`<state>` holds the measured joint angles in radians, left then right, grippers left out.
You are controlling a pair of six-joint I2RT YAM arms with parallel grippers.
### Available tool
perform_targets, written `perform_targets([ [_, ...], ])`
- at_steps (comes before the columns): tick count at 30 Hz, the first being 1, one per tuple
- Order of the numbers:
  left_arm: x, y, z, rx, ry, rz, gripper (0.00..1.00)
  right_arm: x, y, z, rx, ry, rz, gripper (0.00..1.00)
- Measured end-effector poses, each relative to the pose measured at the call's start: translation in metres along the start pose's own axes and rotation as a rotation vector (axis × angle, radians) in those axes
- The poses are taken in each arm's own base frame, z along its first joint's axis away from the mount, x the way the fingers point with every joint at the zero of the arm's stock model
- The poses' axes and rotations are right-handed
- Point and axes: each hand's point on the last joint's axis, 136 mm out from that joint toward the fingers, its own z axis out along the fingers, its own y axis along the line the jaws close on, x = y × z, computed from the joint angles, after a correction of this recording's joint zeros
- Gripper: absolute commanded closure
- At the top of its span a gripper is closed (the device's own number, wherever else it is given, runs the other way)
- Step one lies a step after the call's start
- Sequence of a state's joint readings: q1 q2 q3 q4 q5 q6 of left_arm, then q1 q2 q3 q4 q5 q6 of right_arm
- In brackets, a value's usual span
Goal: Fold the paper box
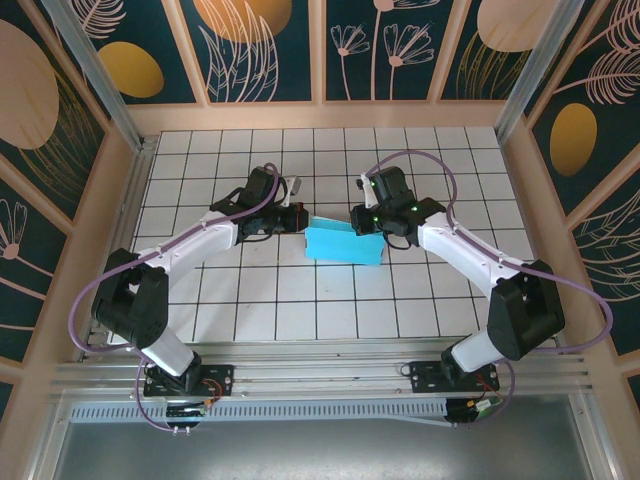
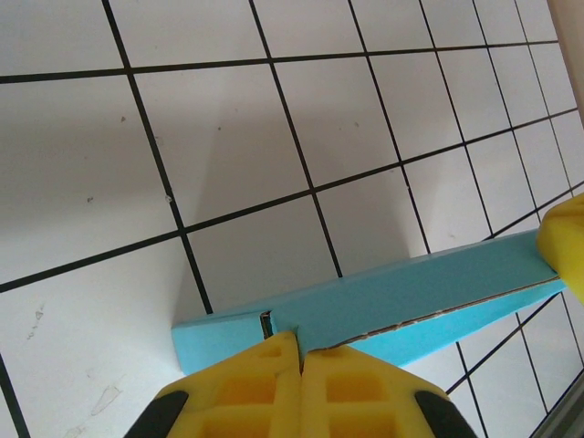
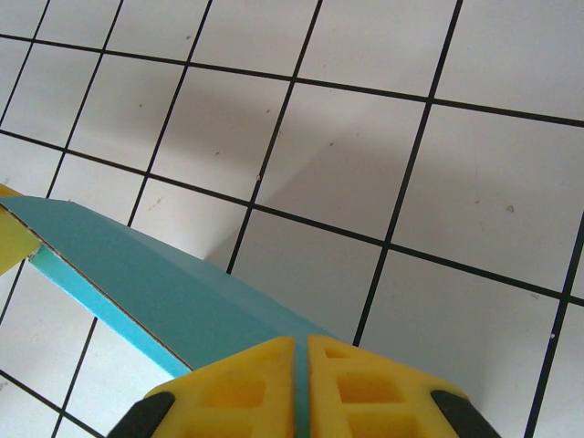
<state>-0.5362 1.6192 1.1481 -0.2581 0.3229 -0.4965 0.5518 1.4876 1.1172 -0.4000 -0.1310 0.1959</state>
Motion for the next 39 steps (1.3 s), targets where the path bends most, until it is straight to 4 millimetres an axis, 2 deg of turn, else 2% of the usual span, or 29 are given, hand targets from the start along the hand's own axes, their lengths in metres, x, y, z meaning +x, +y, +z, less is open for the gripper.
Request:
perform_targets([
  [39, 0.010, 0.008, -0.014, -0.067, 0.027, 0.110, 0.97, 0.005, 0.013, 0.001, -0.037, 0.015, -0.017, 0.87],
])
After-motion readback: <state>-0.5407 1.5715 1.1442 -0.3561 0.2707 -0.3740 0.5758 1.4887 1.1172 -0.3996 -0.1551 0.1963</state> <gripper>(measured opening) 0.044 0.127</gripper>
